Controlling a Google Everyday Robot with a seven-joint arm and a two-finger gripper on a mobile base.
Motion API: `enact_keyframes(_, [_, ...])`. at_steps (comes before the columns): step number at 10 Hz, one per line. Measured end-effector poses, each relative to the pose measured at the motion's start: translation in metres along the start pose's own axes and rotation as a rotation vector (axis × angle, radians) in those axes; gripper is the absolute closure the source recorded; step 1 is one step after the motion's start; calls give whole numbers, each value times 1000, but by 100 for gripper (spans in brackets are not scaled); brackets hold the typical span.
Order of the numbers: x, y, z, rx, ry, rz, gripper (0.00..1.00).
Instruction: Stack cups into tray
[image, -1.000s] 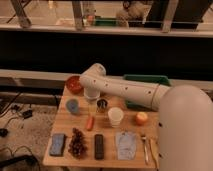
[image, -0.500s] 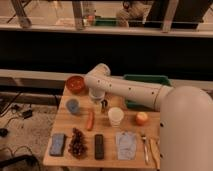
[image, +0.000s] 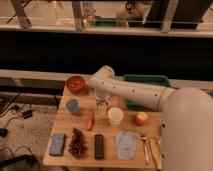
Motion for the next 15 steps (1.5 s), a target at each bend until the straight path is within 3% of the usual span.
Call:
enact_keyframes(3, [3,6,9,-14,-9,18,20])
enact_keyframes(8, [-6,19,14,-29,-83,75,20])
enact_keyframes(12, [-4,28,23,-42,-106,92,21])
enact_keyframes(13, [-3,29,27,-48,-107,88,25])
enact_keyframes(15, [-1,29,32,-54,-109,78,45])
